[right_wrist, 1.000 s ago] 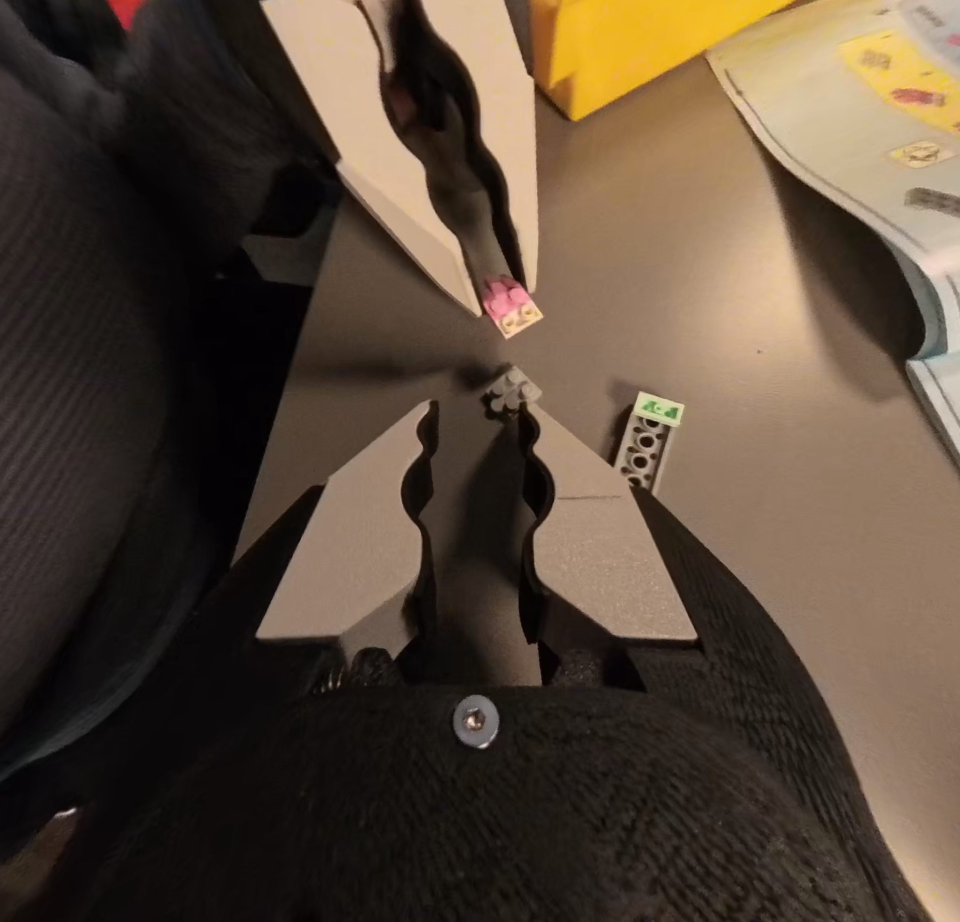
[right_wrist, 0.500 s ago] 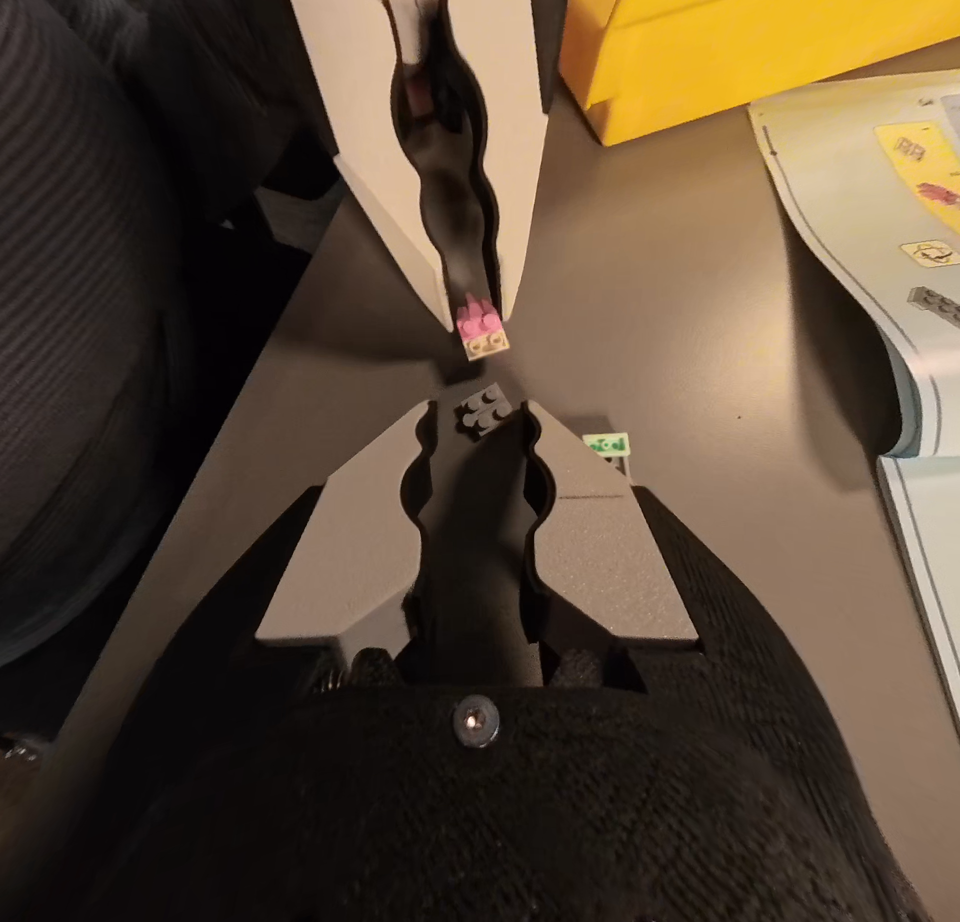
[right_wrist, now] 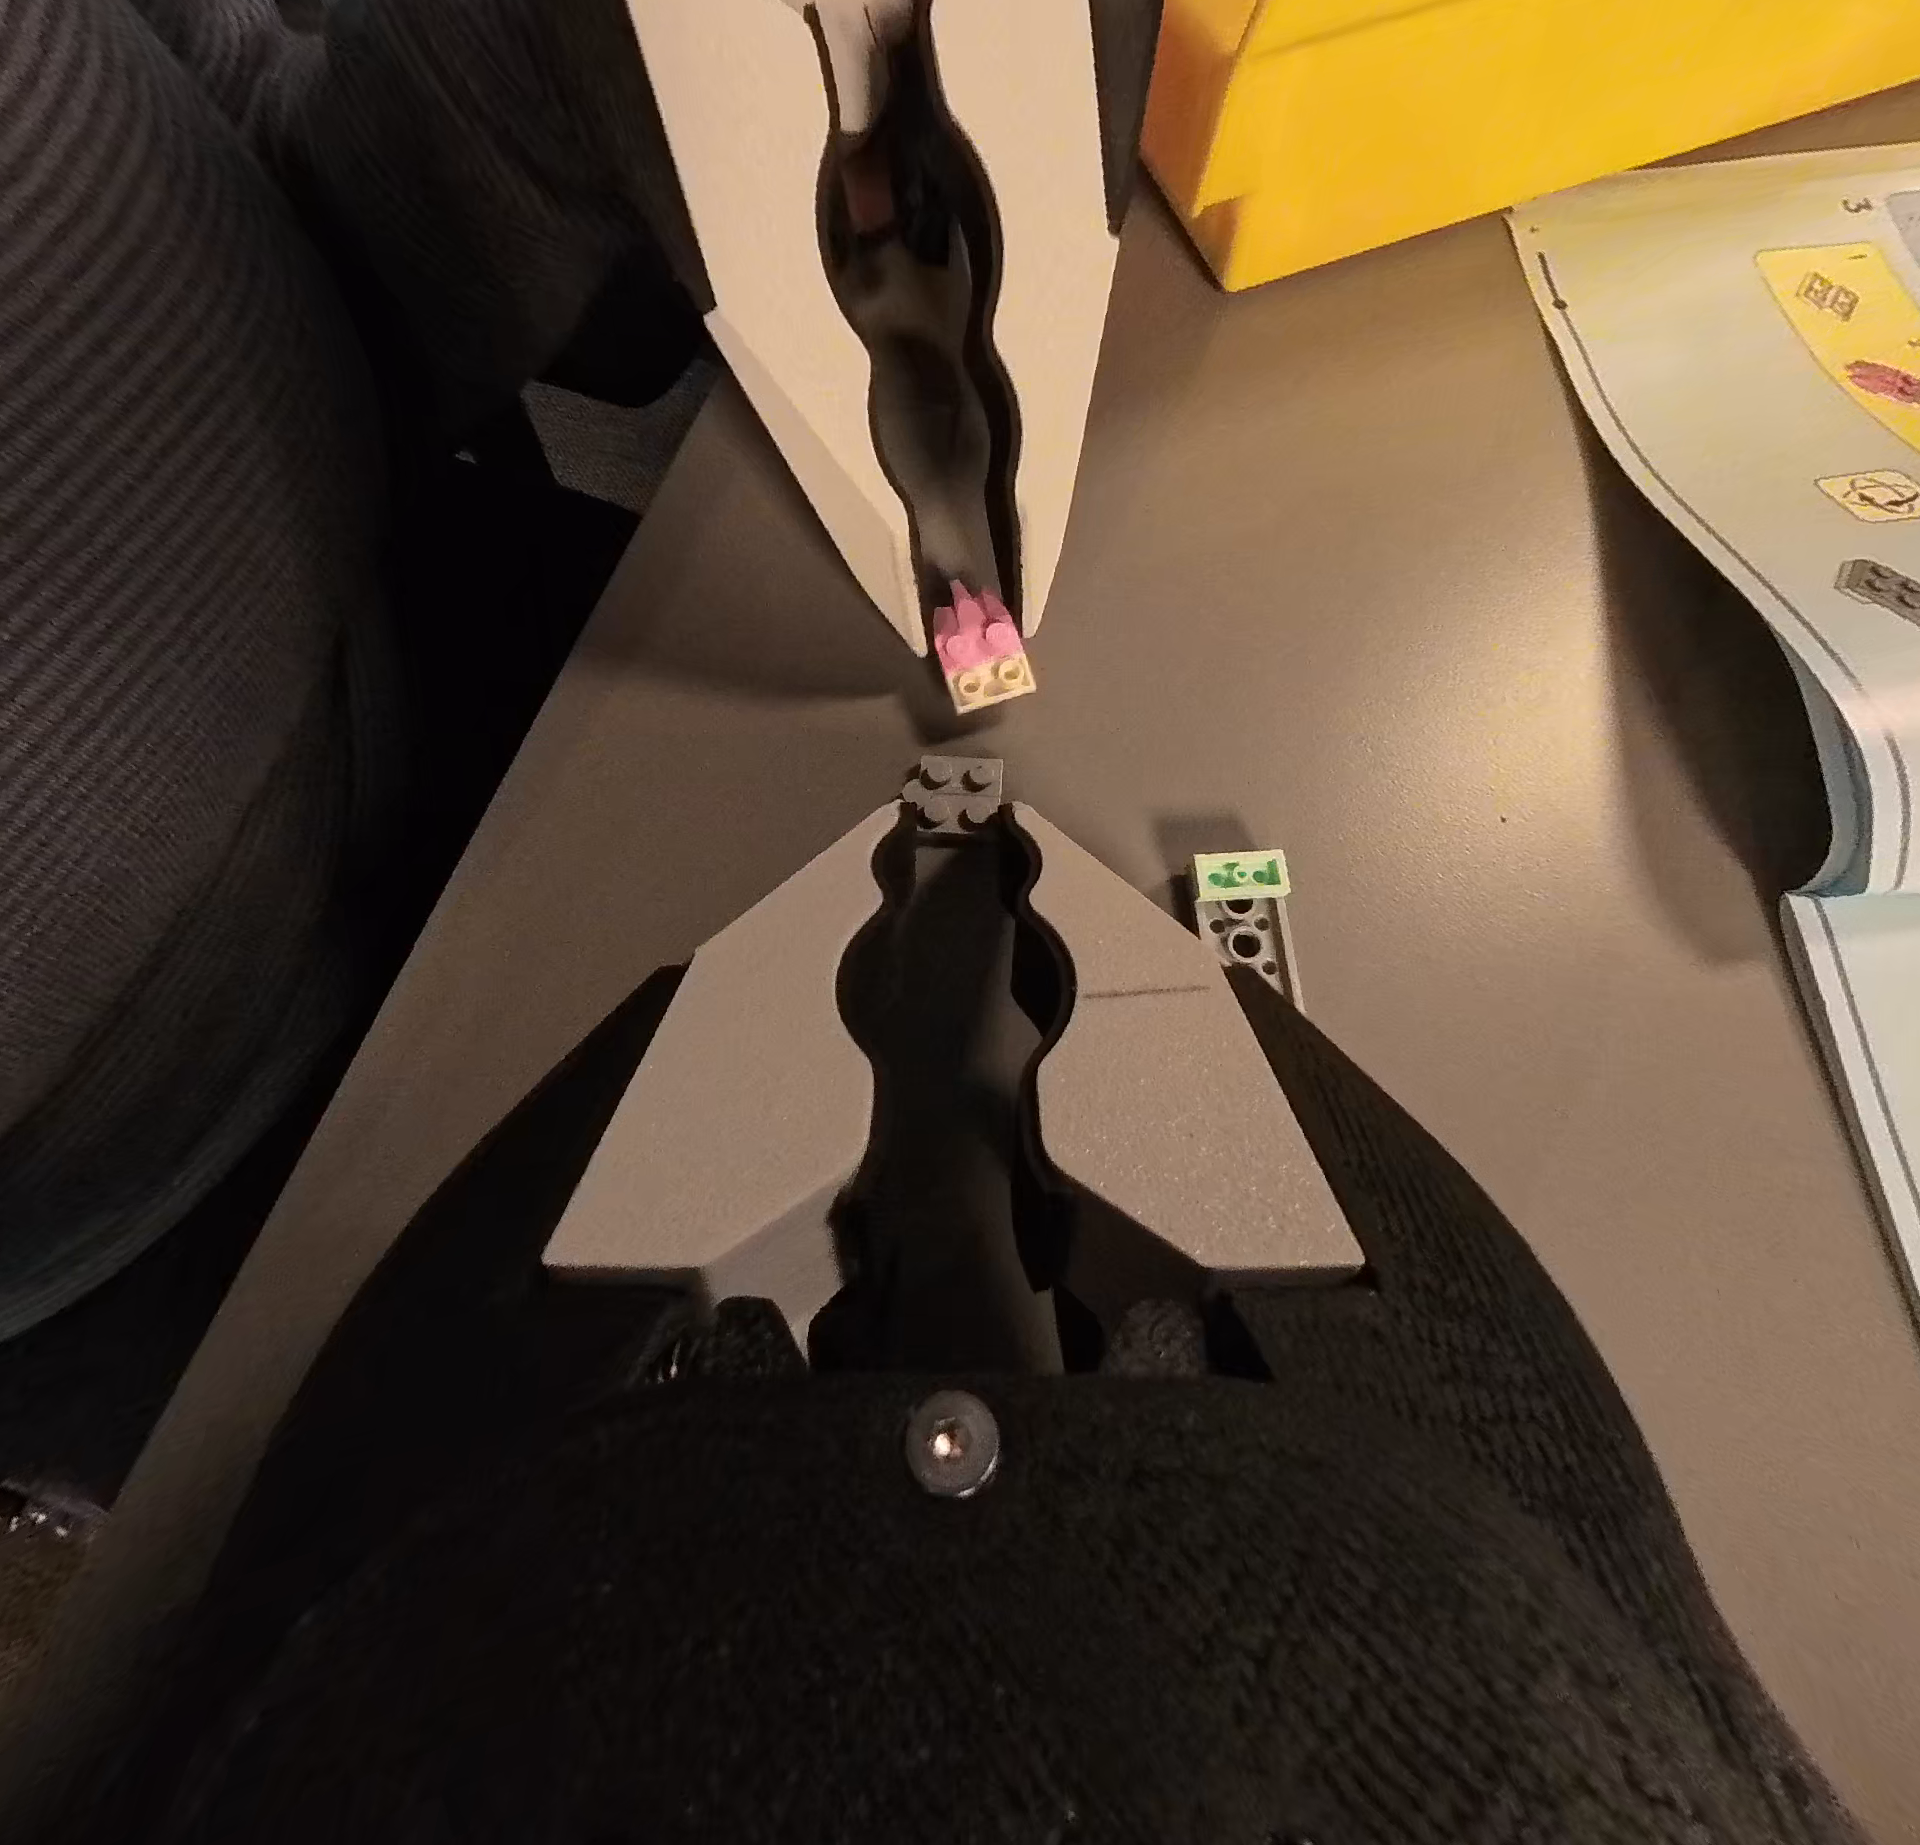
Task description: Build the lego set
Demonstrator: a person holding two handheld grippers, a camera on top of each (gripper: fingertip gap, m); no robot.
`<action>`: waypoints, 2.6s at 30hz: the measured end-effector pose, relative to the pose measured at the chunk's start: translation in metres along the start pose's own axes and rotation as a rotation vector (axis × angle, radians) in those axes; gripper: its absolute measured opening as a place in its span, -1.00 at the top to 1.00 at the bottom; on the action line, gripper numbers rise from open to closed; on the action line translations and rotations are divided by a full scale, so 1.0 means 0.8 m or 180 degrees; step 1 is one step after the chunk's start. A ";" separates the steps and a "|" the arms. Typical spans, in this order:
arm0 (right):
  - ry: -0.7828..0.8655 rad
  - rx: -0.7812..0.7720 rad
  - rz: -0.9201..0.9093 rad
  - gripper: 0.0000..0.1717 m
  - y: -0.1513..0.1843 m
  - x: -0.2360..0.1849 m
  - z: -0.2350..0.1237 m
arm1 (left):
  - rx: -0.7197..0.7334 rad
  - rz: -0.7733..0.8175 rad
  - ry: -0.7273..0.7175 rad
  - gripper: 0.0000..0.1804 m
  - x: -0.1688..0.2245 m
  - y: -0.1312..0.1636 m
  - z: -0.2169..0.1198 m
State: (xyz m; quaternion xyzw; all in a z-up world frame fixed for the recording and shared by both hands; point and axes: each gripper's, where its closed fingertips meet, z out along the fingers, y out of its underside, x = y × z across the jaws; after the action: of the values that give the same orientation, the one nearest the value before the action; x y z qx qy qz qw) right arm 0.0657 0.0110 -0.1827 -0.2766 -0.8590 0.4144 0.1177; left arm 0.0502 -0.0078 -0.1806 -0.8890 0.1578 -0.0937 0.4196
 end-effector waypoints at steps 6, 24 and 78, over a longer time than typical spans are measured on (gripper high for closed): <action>0.0073 0.0237 -0.0075 0.85 -0.026 0.002 -0.015 | 0.0246 0.0087 0.0051 0.83 0.004 -0.013 -0.008; -0.0248 -0.0366 -0.0508 0.85 -0.076 -0.012 -0.042 | 0.0955 0.0085 0.0266 0.83 0.025 -0.067 -0.030; 0.2214 -0.0199 -0.2892 0.85 -0.073 0.003 -0.018 | 0.0954 -0.0707 0.0838 0.83 0.018 -0.056 -0.033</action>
State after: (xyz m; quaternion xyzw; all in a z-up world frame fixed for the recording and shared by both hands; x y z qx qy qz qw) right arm 0.0478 -0.0078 -0.1283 -0.0031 -0.8142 0.1812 0.5515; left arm 0.0653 -0.0050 -0.1286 -0.8088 0.0966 -0.2769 0.5098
